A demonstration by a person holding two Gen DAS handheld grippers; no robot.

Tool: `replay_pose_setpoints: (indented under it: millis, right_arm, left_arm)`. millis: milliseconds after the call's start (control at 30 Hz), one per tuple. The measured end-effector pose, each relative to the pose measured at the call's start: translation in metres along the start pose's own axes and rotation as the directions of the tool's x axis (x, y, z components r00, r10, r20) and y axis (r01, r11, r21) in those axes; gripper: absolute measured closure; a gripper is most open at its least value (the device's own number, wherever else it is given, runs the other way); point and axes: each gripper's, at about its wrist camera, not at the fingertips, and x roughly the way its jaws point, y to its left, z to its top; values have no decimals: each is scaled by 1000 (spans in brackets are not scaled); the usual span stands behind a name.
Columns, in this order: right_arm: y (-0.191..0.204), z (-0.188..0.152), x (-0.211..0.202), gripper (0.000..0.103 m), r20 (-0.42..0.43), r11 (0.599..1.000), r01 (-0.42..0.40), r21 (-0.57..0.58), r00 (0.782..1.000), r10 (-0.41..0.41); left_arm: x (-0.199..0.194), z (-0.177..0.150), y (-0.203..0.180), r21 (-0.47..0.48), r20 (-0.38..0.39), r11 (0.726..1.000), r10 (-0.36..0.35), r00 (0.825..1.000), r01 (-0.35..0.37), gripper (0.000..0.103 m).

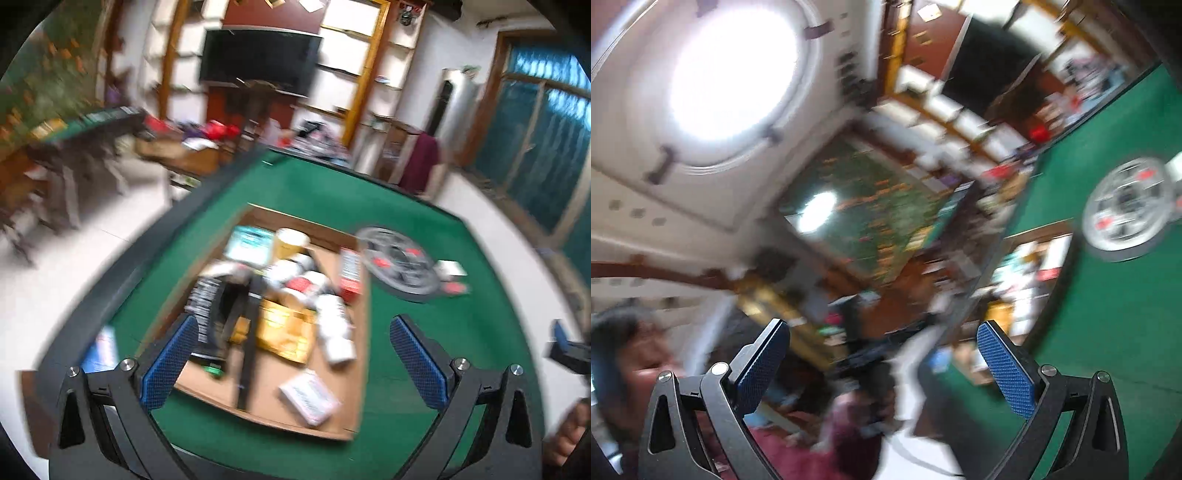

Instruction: Organize objects

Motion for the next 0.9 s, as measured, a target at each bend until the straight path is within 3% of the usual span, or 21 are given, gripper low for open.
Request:
replay_pose_setpoints:
  millis: [67, 133, 300, 400, 467, 533, 567, 633, 667, 700, 733, 800, 833, 867, 900]
  right_arm:
    - [-1, 0, -1, 0, 15, 995, 100, -12, 995, -100]
    - [2, 1, 0, 0, 23, 987, 159, -25, 987, -158]
    - [4, 2, 9, 0, 23, 960, 277, -47, 961, -276]
    - [8, -2, 16, 0, 24, 936, 342, -83, 940, -342]
    - [11, -3, 19, 0, 37, 916, 384, -111, 923, -383]
    - [17, -3, 19, 0, 74, 891, 433, -139, 901, -427]
    - [21, -3, 18, 0, 100, 874, 461, -153, 887, -451]
    - [28, -4, 16, 0, 149, 841, 510, -182, 860, -489]
    - [33, -5, 14, 0, 181, 814, 544, -202, 838, -515]
    - [36, -6, 13, 0, 206, 793, 570, -213, 820, -534]
    - [39, -8, 11, 0, 243, 759, 609, -230, 791, -561]
    - [44, -10, 10, 0, 282, 723, 646, -246, 761, -584]
    - [45, -10, 10, 0, 292, 709, 658, -253, 751, -592]
    - [45, -9, 10, 0, 289, 707, 660, -255, 749, -596]
    - [44, -9, 9, 0, 285, 707, 660, -254, 749, -598]
  left_arm:
    - [-5, -1, -8, 75, 49, 989, 126, 991, -129, 0]
    - [-7, -3, -10, 131, 85, 967, 207, 975, -217, 0]
    - [-7, -3, -7, 124, 72, 967, 215, 974, -222, 0]
    - [-4, -6, -1, 101, 52, 979, 173, 984, -178, 0]
    - [-4, -9, 7, 48, 51, 998, 49, 998, -51, 0]
    - [-14, -8, 13, -1, 107, 998, -63, 992, 63, 0]
    - [-24, -9, 14, 0, 170, 997, -79, 982, 80, 0]
    - [-54, -17, 8, 36, 367, 999, -12, 930, -1, 0]
    - [-70, -25, 1, 53, 479, 995, 49, 876, -85, 0]
    - [-85, -35, -8, 61, 588, 983, 106, 802, -174, 0]
    - [-98, -47, -19, 61, 690, 962, 152, 707, -267, 0]
    - [-109, -62, -36, 72, 783, 929, 173, 597, -364, 0]
    - [-111, -64, -43, 89, 795, 920, 166, 584, -382, 0]
    - [-110, -66, -50, 113, 791, 915, 153, 592, -388, 0]
    - [-107, -66, -56, 138, 780, 912, 140, 611, -385, 0]
